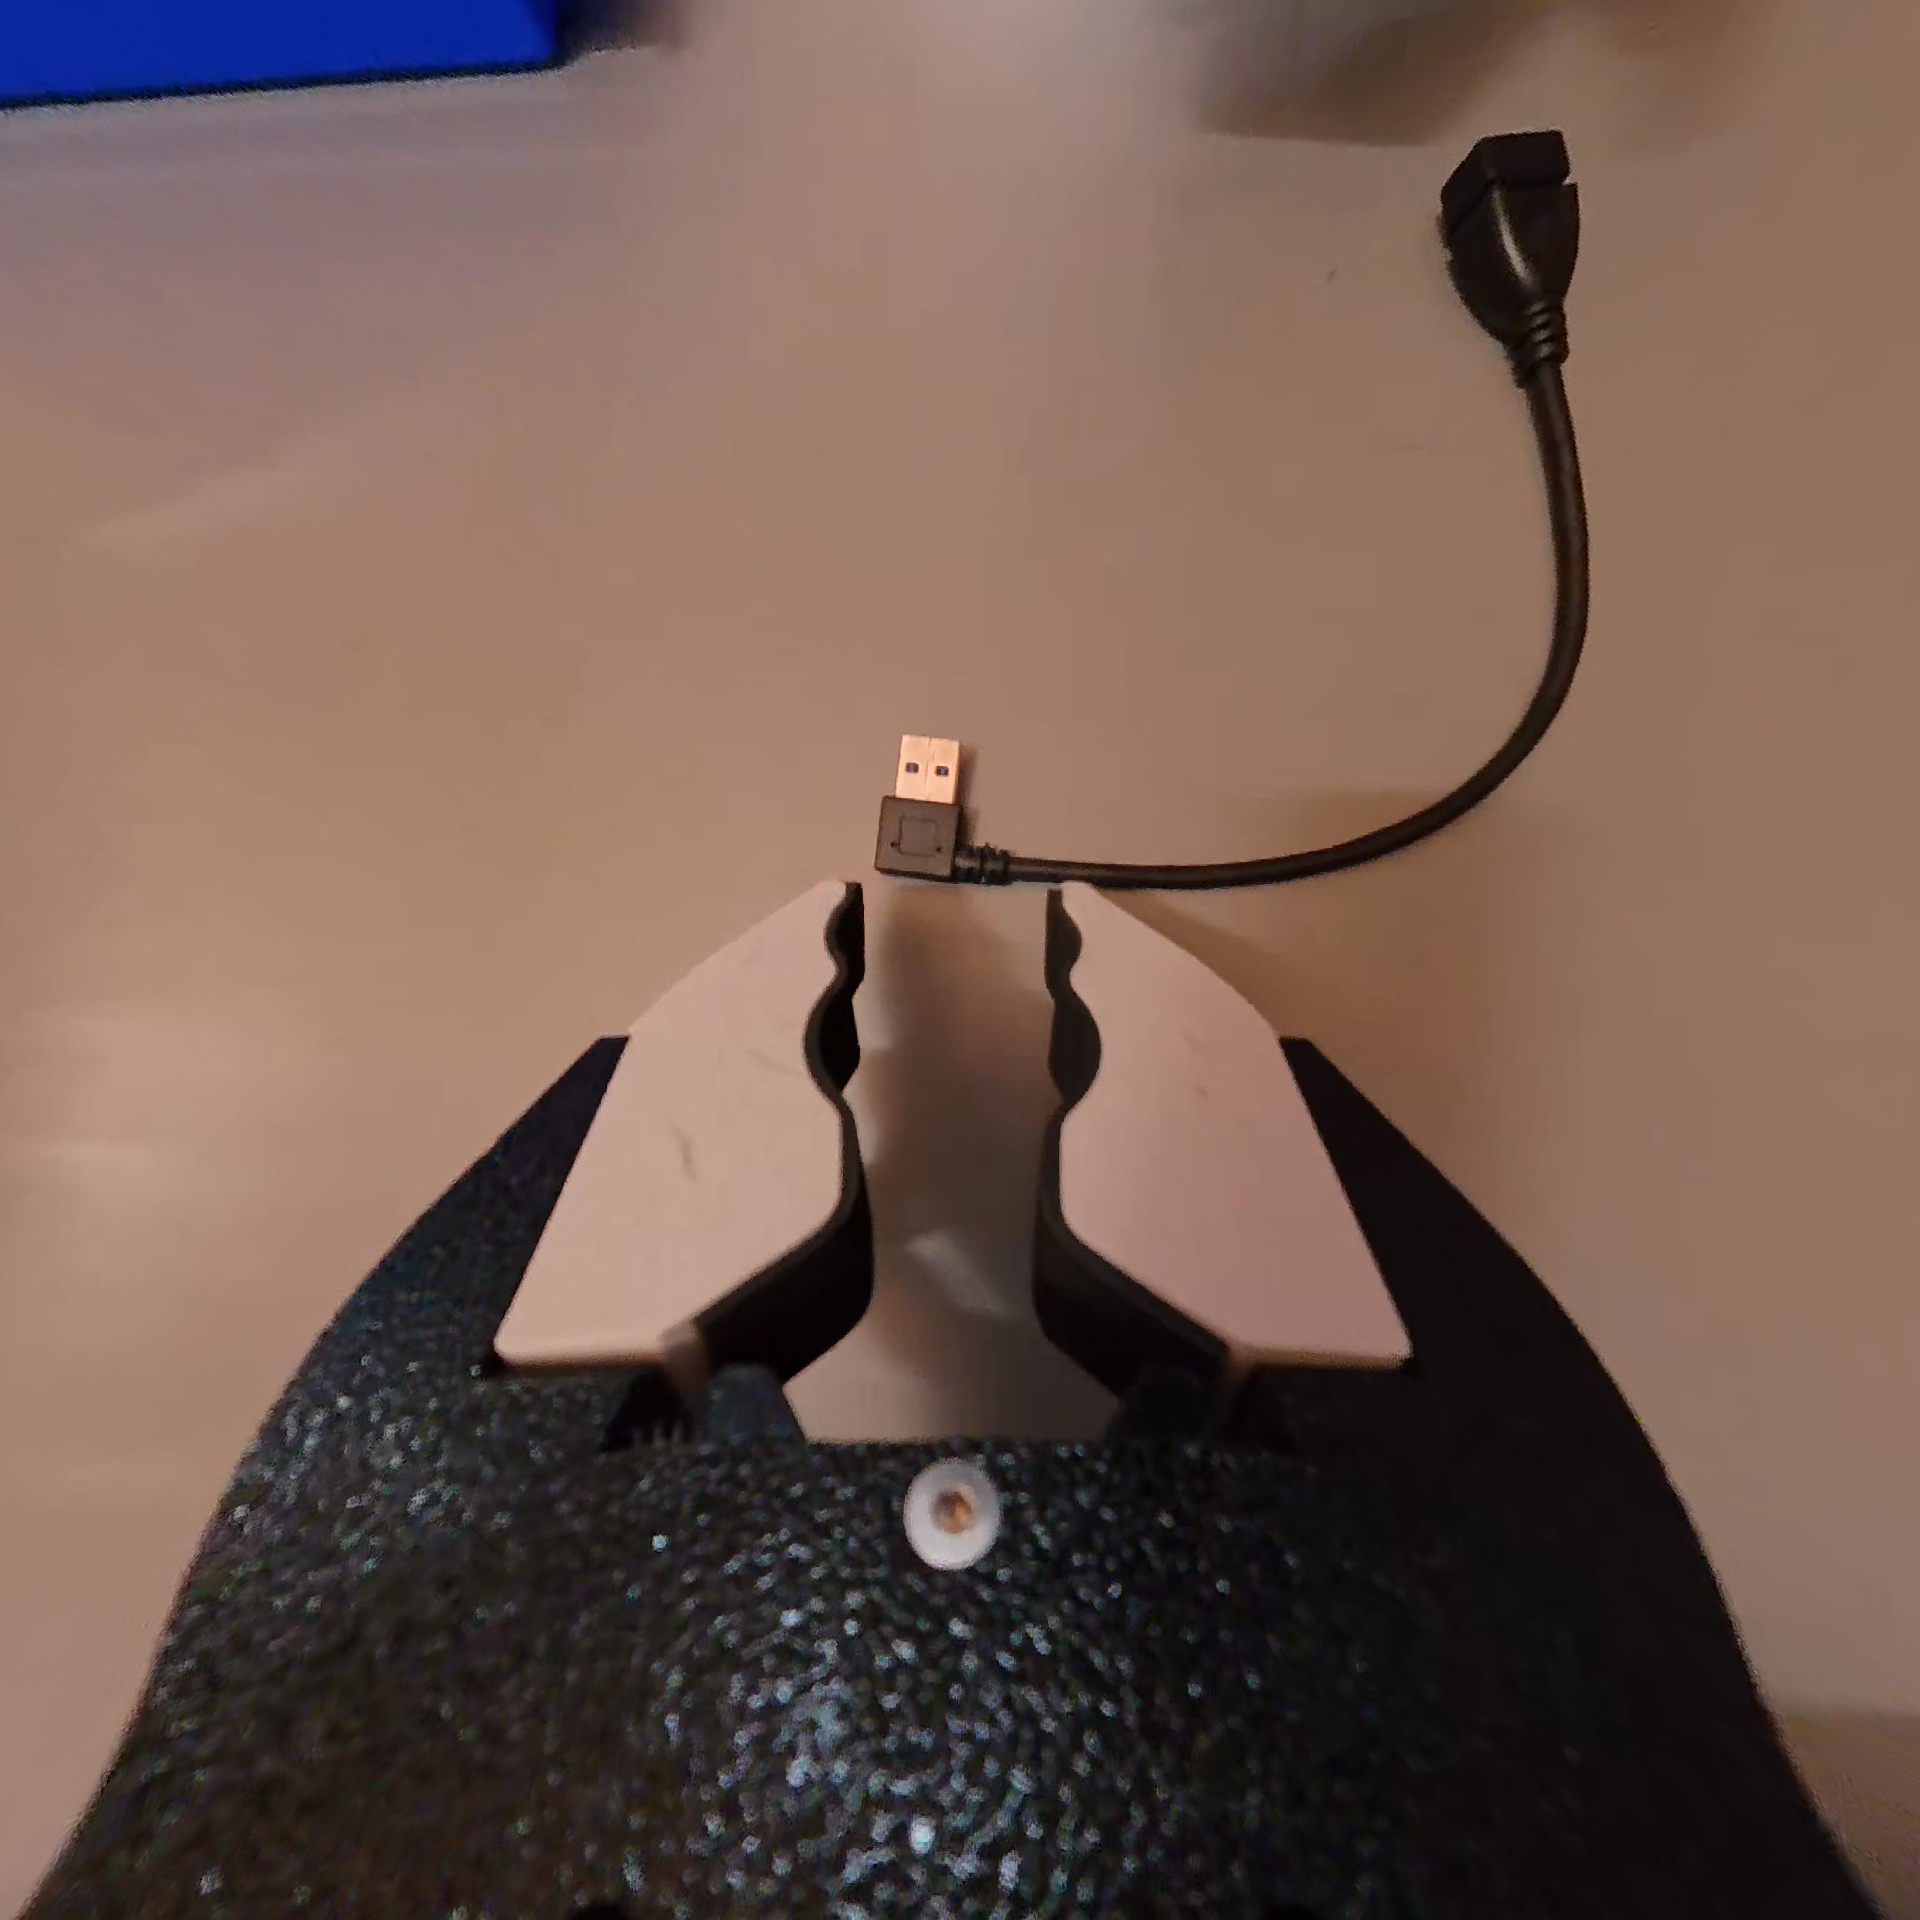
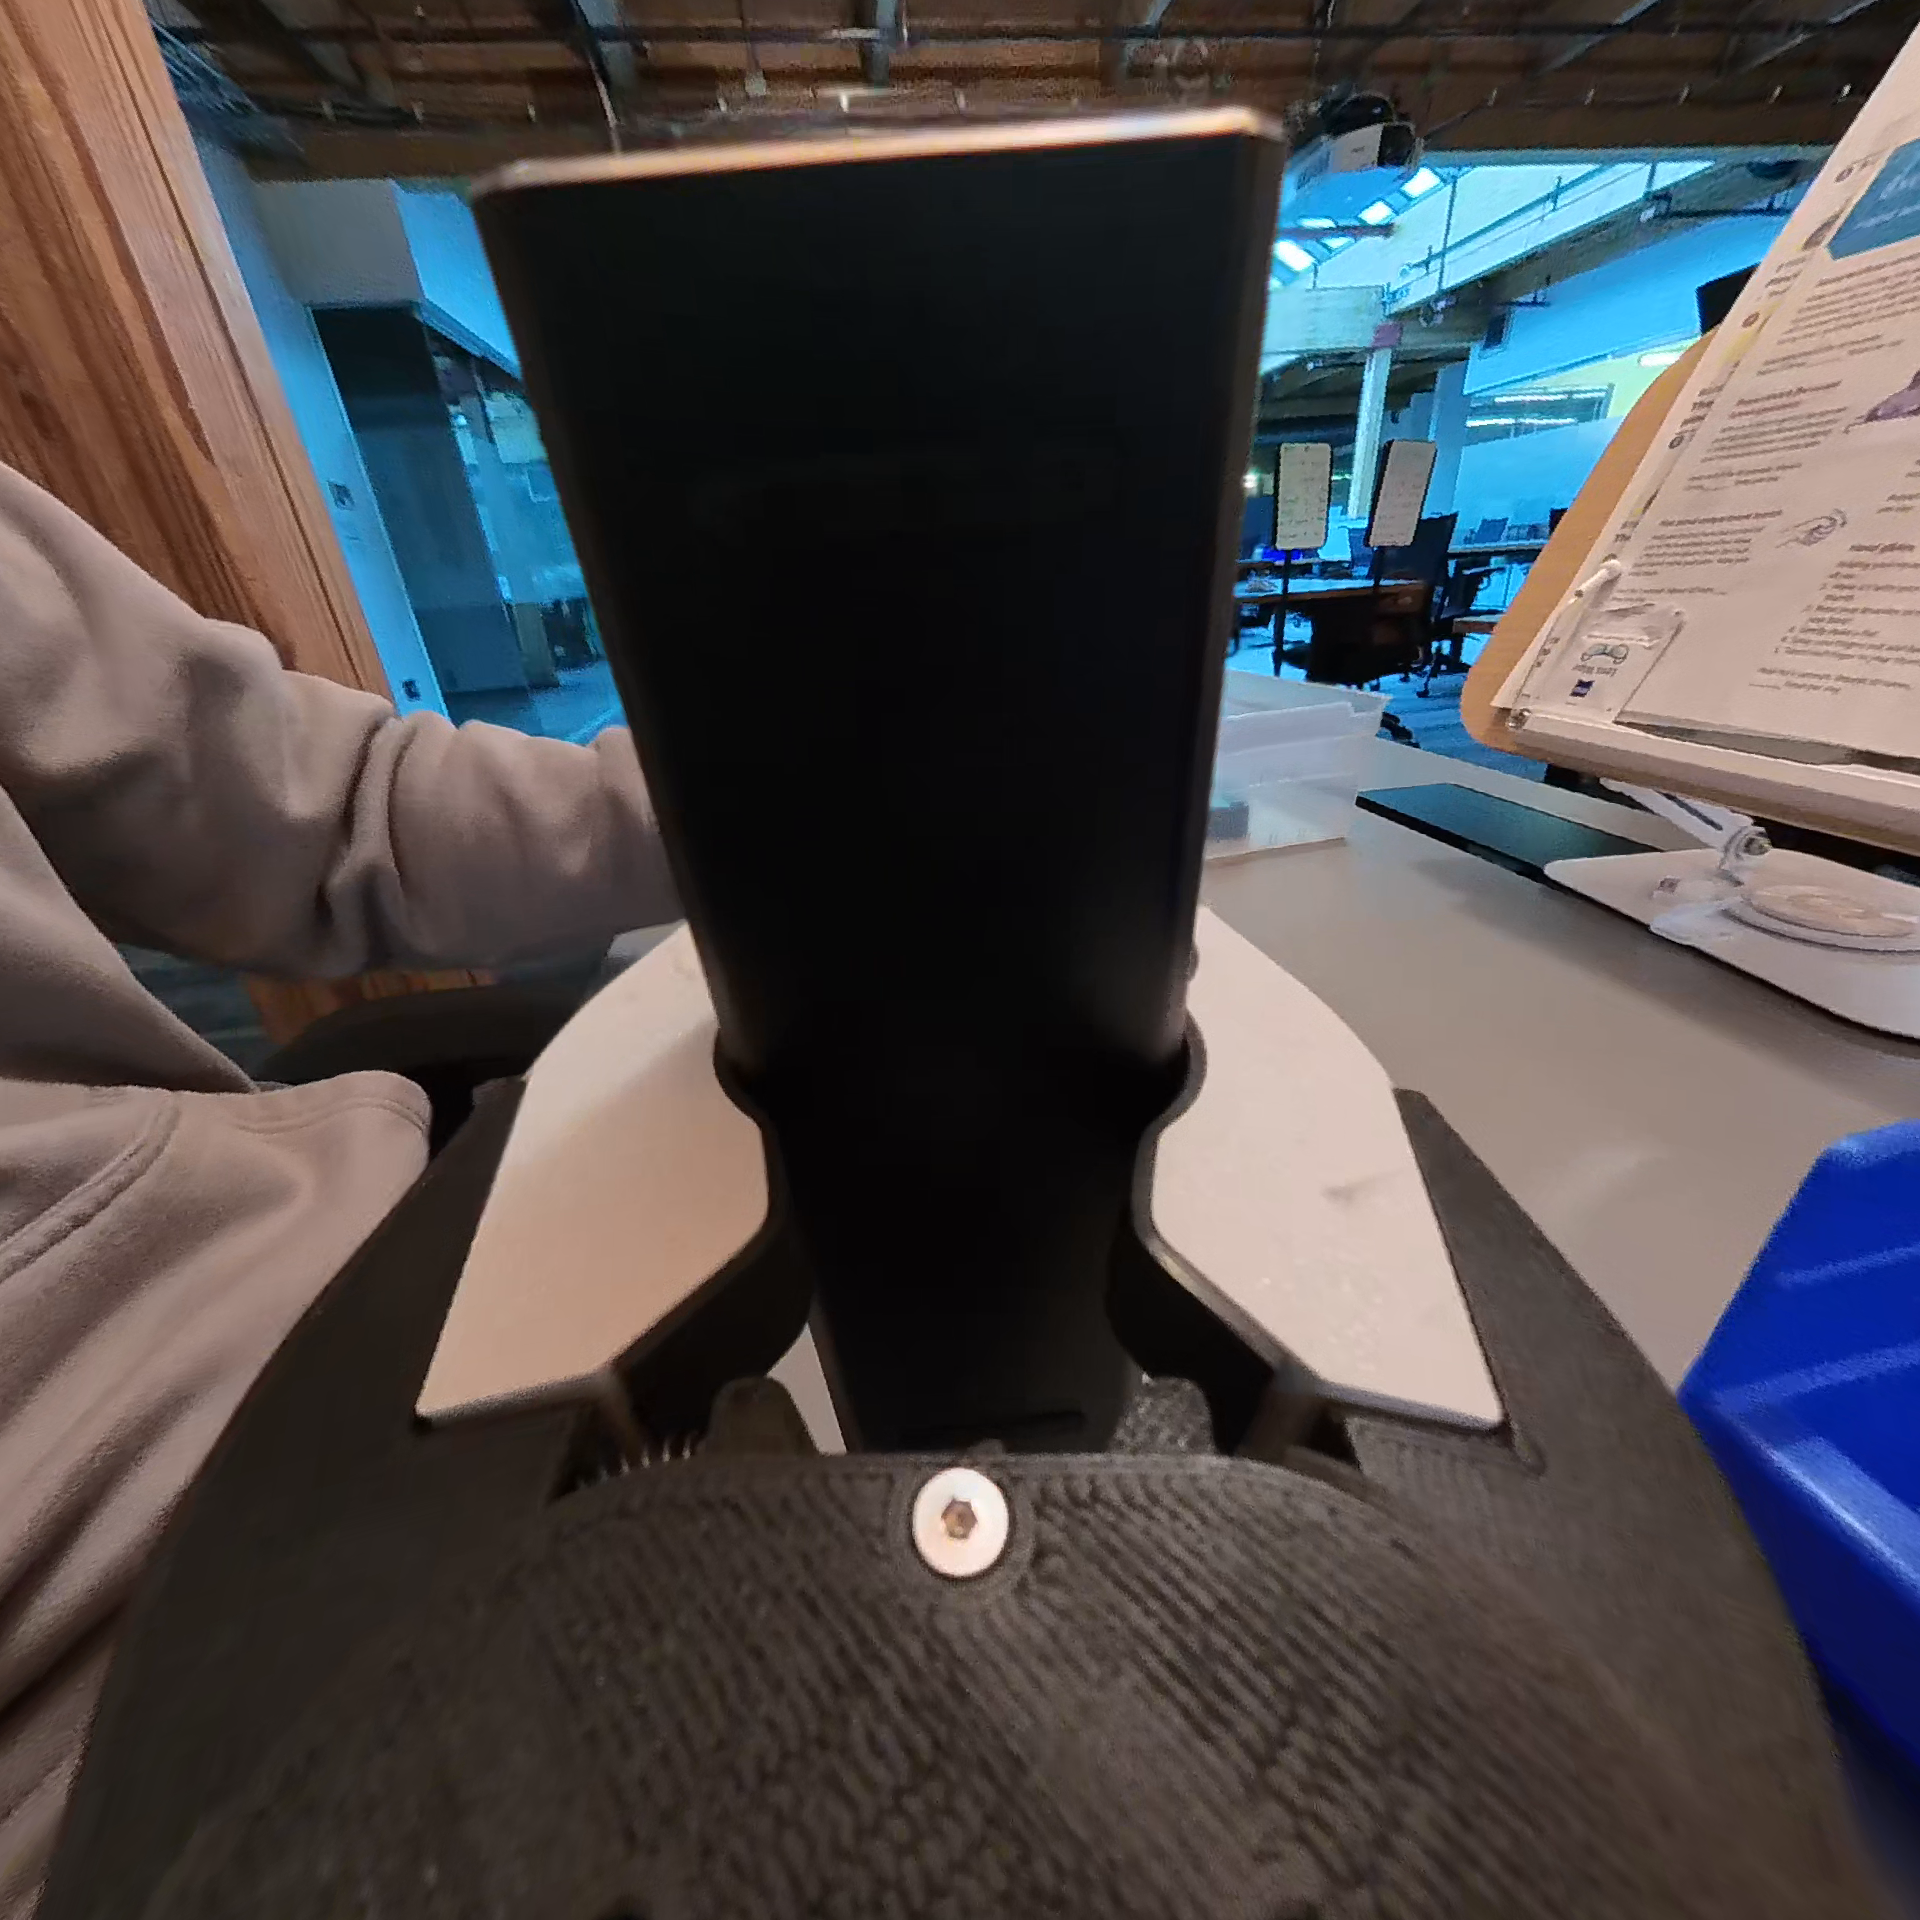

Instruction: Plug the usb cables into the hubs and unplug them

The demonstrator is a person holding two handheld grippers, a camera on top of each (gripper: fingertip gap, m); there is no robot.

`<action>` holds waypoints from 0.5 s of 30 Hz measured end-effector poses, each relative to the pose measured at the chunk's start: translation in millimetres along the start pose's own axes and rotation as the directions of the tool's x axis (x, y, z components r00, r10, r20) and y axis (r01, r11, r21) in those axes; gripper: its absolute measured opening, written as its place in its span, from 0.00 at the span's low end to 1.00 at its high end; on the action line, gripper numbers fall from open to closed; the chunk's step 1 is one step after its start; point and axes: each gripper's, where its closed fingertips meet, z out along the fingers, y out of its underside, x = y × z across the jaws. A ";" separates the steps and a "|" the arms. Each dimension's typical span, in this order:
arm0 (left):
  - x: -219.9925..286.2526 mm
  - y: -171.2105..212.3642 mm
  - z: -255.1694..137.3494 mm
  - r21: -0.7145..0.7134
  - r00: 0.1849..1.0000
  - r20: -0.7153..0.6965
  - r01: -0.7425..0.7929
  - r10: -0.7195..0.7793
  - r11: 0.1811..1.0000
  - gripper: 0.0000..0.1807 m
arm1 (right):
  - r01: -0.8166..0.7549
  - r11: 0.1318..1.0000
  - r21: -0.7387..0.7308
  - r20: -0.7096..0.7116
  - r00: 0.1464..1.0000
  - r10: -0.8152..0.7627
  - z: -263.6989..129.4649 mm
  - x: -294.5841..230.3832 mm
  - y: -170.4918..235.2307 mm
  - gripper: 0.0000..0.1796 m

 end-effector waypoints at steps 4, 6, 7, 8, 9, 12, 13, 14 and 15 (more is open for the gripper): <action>-4.4 -7.3 3.2 0.014 1.000 0.000 -0.020 0.020 1.000 0.18 | 0.018 1.000 -0.003 0.006 1.000 -0.018 -2.3 -2.0 -1.0 0.41; -5.4 -11.8 7.9 0.006 0.999 -0.005 -0.042 0.042 0.999 0.18 | 0.012 1.000 -0.016 0.019 1.000 -0.012 -3.3 -4.0 0.5 0.41; -6.1 -13.7 10.5 0.000 0.999 -0.005 -0.049 0.049 0.999 0.17 | 0.023 1.000 -0.022 0.015 1.000 -0.022 -3.8 -3.9 1.4 0.41; -6.2 -13.9 13.2 -0.017 0.998 -0.010 -0.059 0.059 0.998 0.16 | 0.028 0.999 -0.029 0.012 1.000 -0.028 -4.3 -3.7 2.4 0.41; -7.1 -12.9 15.7 -0.039 0.998 -0.009 -0.070 0.070 0.997 0.15 | 0.028 0.999 -0.033 0.016 1.000 -0.027 -4.5 -4.1 3.2 0.41; -10.0 -3.6 22.3 -0.113 0.997 -0.005 -0.071 0.071 0.991 0.12 | 0.024 1.000 -0.016 0.016 1.000 -0.023 -4.9 -3.2 1.7 0.41; -6.9 -4.9 23.1 -0.101 0.998 -0.024 -0.052 0.050 0.993 0.11 | 0.027 1.000 -0.011 0.014 1.000 -0.027 -5.2 -2.6 1.7 0.41; -5.2 -5.2 24.0 -0.095 0.999 -0.029 -0.037 0.035 0.995 0.10 | 0.028 1.000 -0.007 0.013 1.000 -0.028 -5.4 -2.1 2.2 0.41; -5.1 -6.2 24.5 -0.083 1.000 -0.018 -0.027 0.026 0.996 0.09 | 0.024 1.000 -0.005 0.017 1.000 -0.024 -5.5 -2.0 3.2 0.41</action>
